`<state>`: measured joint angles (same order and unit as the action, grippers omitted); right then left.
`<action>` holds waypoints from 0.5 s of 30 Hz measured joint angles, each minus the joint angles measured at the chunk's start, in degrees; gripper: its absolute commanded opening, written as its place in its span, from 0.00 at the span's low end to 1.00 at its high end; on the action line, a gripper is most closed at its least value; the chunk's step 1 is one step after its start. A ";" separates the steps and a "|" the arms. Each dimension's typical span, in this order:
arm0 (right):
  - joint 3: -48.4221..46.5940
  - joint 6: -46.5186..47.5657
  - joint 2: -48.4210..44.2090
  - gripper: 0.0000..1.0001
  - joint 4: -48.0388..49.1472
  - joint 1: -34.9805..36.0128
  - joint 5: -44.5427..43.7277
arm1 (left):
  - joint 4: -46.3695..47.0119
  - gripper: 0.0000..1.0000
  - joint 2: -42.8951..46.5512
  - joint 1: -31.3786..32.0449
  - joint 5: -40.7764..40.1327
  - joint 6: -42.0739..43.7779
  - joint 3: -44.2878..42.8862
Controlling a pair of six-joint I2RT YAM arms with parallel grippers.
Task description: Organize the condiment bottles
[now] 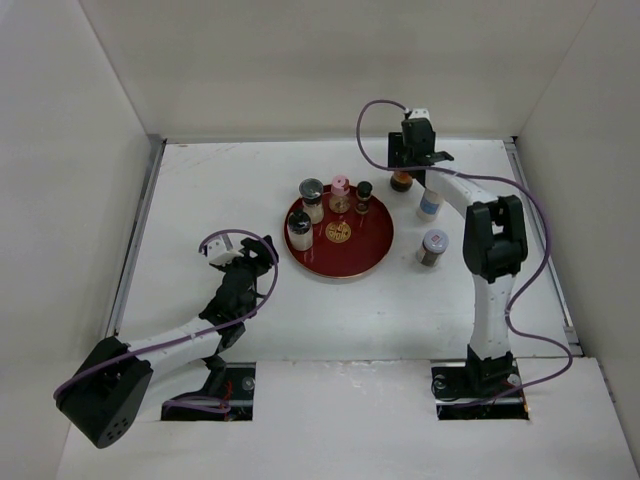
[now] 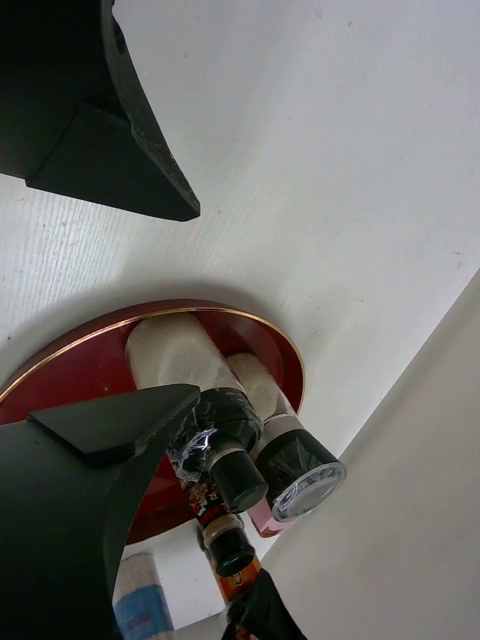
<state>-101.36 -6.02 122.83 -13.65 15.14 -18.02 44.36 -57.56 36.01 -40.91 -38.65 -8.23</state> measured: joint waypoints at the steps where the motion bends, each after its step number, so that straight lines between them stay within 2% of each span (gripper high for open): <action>1: 0.81 -0.04 -0.24 0.50 1.27 0.00 -0.02 | 0.00 0.65 0.00 0.00 0.00 0.00 0.00; 9: 10.10 -1.31 -8.13 0.49 6.08 0.90 -0.35 | 0.02 0.65 -0.04 0.00 0.00 -0.11 0.00; 15: 17.64 -1.33 -22.47 0.49 7.82 5.20 -1.62 | 0.02 0.65 -0.04 0.02 0.24 -0.17 0.00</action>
<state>-83.72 -7.35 100.36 -5.82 20.34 -19.64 44.38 -57.60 36.03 -40.66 -38.83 -8.23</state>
